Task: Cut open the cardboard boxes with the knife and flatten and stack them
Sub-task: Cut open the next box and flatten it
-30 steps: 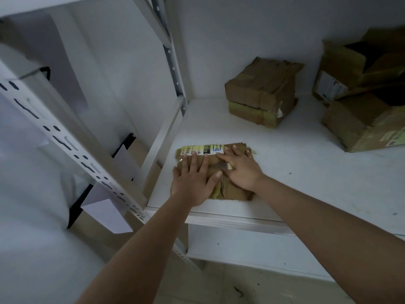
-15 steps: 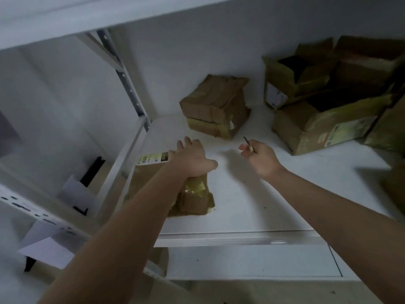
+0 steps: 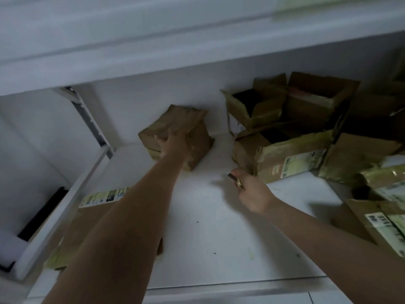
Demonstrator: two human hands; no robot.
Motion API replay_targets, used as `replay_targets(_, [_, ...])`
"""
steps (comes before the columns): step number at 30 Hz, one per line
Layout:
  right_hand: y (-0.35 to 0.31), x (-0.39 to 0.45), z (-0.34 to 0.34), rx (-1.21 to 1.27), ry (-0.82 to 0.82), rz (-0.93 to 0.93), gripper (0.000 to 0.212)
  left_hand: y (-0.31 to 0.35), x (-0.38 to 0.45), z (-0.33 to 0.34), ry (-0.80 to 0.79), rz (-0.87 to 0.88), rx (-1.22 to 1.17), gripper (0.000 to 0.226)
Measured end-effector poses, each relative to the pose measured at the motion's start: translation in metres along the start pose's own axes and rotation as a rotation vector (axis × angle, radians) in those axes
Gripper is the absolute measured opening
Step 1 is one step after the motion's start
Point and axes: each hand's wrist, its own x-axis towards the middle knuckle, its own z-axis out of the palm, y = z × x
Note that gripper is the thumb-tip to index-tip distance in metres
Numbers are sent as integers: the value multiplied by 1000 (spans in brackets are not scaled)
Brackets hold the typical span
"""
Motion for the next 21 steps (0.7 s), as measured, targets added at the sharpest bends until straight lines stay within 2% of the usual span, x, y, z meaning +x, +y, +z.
replay_targets(2, [3, 5, -3, 50, 8, 10, 29, 6, -2, 1, 30, 3, 65, 37])
replay_targets(4, [4, 9, -4, 104, 3, 37, 21, 9, -11, -1, 60, -13, 0, 30])
replay_targets(6, [3, 12, -5, 142, -8, 50, 19, 13, -24, -4, 91, -10, -59, 32])
replay_targets(9, [-3, 12, -6, 225, 8, 47, 23, 22, -41, -2, 119, 100, -37, 36])
replay_targets(13, [-10, 9, -8, 333, 45, 27, 20, 29, -69, -5, 144, 74, 30, 30])
replay_targets(17, [-18, -2, -7, 441, 69, 39, 26, 29, -97, -8, 137, 116, 79, 28])
replay_targets(20, [-23, -13, -9, 502, 74, 38, 16, 15, -102, -5, 137, 152, 8, 34])
replay_targets(21, [-22, -15, -9, 517, 78, 45, 19, 10, -104, -3, 148, 155, -41, 37])
